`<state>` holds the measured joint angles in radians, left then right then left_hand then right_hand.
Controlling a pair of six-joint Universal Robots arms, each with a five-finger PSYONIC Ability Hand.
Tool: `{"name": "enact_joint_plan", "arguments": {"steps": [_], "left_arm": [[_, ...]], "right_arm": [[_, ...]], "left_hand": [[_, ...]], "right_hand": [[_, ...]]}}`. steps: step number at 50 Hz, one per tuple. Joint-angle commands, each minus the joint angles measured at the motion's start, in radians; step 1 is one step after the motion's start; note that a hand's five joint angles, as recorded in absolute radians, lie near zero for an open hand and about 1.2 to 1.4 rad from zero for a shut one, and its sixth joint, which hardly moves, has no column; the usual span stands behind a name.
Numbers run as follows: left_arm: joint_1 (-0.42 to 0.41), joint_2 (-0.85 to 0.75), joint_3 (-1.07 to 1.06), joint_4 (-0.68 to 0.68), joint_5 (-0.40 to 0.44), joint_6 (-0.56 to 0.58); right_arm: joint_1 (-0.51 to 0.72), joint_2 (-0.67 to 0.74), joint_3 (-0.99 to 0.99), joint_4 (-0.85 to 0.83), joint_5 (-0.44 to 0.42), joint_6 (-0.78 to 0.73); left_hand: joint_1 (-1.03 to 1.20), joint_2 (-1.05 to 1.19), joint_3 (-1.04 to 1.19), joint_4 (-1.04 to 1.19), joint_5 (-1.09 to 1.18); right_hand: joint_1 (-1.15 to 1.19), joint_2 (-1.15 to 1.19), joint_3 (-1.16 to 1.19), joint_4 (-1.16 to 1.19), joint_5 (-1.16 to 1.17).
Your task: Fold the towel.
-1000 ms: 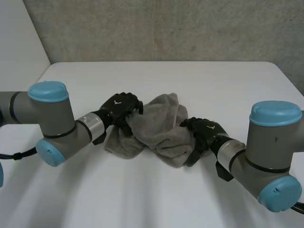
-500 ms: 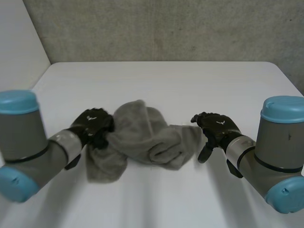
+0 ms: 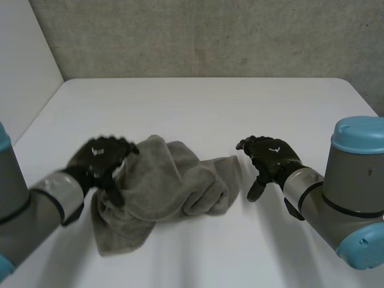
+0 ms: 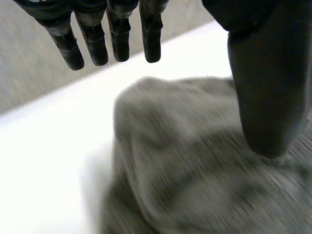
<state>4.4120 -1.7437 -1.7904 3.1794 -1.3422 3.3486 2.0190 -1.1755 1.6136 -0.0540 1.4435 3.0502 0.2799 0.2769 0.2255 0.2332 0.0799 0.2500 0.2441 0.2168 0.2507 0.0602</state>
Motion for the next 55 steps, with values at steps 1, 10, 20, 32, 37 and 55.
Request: {"name": "enact_joint_plan", "arguments": {"steps": [1,10,20,32,37,55], "left_arm": [[-0.002,-0.03,0.201,-0.012,0.044,0.002],[-0.008,-0.36,0.567,-0.157,0.256,0.021],[-0.014,-0.626,0.835,-0.176,0.275,0.212],[-0.014,-0.783,0.977,-0.174,0.288,0.226],[-0.016,-0.79,0.977,-0.174,0.29,0.25],[-0.016,-0.793,0.964,-0.245,0.291,0.468]], "right_arm": [[0.0,-0.015,-0.011,0.009,-0.052,0.002],[0.01,-0.013,-0.015,0.043,-0.124,0.002],[0.018,-0.006,-0.026,0.043,-0.124,0.002],[0.02,0.02,-0.026,0.042,-0.126,0.001],[0.02,0.033,-0.026,0.04,-0.127,0.001],[0.02,0.043,-0.027,0.037,-0.129,-0.001]], "left_hand": [[0.004,0.007,-0.051,-0.059,0.03],[0.027,0.03,-0.051,-0.059,0.053],[0.168,0.171,-0.051,-0.059,0.194],[0.392,0.395,-0.051,-0.059,0.417],[0.38,0.383,-0.051,-0.059,0.405],[0.274,0.277,-0.051,-0.059,0.3]], "right_hand": [[-0.075,-0.07,-0.042,-0.076,-0.06],[-0.075,-0.07,-0.042,-0.076,-0.06],[-0.075,-0.07,-0.042,-0.076,-0.06],[-0.075,-0.07,-0.042,-0.076,-0.06],[-0.075,-0.07,-0.042,-0.076,-0.06],[-0.075,-0.07,-0.042,-0.076,-0.06]]}}
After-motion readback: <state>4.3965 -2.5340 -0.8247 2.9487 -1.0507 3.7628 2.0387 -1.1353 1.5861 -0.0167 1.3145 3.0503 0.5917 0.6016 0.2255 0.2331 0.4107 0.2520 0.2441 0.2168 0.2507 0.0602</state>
